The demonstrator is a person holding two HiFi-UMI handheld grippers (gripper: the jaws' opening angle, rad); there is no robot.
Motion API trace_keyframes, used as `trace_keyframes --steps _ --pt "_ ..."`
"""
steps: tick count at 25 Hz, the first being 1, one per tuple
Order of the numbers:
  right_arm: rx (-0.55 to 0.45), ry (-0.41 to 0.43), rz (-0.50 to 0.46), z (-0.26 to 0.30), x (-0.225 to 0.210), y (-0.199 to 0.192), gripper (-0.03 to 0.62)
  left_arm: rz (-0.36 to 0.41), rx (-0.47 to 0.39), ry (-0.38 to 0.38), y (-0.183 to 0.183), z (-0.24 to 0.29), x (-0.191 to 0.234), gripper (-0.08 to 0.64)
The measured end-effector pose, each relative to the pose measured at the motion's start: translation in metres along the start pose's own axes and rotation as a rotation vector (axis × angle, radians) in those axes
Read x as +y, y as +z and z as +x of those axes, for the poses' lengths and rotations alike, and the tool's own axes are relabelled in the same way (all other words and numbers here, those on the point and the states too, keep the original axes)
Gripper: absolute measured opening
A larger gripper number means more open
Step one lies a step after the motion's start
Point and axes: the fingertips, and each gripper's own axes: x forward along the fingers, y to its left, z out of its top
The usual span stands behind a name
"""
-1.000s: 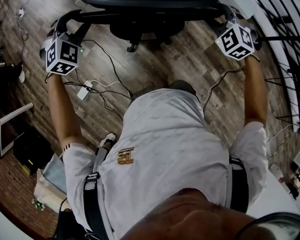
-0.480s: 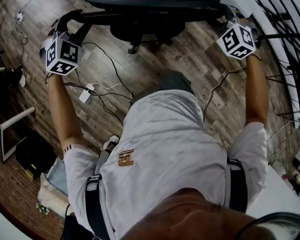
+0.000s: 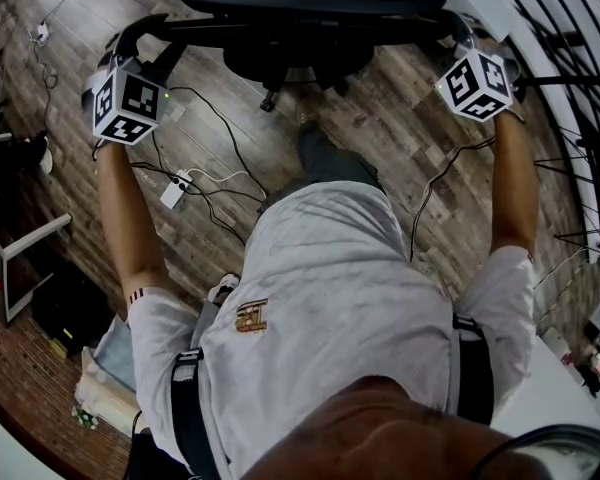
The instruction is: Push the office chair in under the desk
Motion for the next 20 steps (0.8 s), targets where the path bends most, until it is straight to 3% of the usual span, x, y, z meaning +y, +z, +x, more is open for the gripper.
trace_keyframes --steps 9,20 --pt "0.014 -0.032 0.007 0.045 -0.059 -0.021 0.178 0.007 0.0 0.005 0.002 0.06 0.057 0.222" --pt "0.009 -0.042 -0.008 0.111 -0.149 -0.043 0.173 0.013 0.022 -0.057 0.001 0.139 0.143 0.209"
